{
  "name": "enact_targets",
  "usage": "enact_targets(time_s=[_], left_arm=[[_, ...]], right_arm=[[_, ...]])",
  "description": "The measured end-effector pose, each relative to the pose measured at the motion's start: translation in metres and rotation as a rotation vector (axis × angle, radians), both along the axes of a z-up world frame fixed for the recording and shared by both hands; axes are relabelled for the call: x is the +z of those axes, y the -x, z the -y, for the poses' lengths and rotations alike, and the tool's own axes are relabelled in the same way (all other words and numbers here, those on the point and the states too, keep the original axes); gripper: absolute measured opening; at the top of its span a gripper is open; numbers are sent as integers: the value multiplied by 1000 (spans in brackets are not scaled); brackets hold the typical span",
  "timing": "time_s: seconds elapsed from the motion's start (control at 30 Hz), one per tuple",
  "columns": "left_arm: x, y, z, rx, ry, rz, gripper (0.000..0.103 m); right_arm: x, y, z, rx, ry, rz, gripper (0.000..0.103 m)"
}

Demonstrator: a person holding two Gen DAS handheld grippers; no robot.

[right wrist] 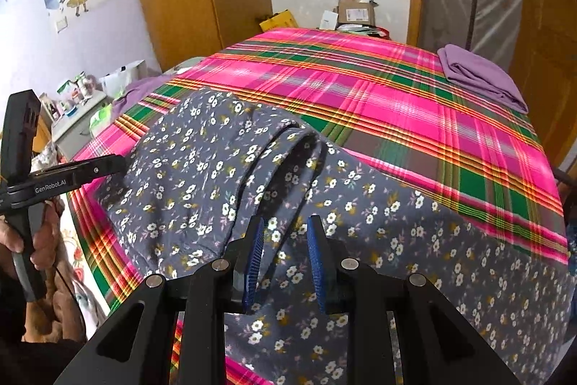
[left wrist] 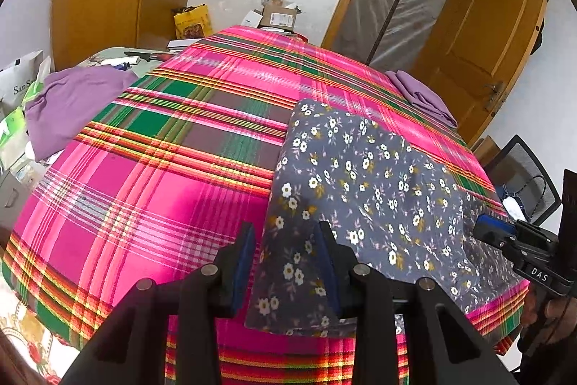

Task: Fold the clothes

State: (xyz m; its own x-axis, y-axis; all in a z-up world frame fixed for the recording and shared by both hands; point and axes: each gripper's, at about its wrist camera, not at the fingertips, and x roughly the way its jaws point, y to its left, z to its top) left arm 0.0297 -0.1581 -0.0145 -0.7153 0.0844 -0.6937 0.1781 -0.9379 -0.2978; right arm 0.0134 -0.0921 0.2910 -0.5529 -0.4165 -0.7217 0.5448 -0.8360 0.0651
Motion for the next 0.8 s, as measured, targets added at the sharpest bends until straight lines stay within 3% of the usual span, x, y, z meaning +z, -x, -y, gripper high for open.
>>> enact_targets(time_s=[0.57,0.8], left_arm=[[-6,3,-8,-23,5,29,35],[-7,4,-9,-23,9,32,35]], right_arm=[[-4,2,-1,1,-10,7,26],[-9,9,-10,-7,49,52,26]])
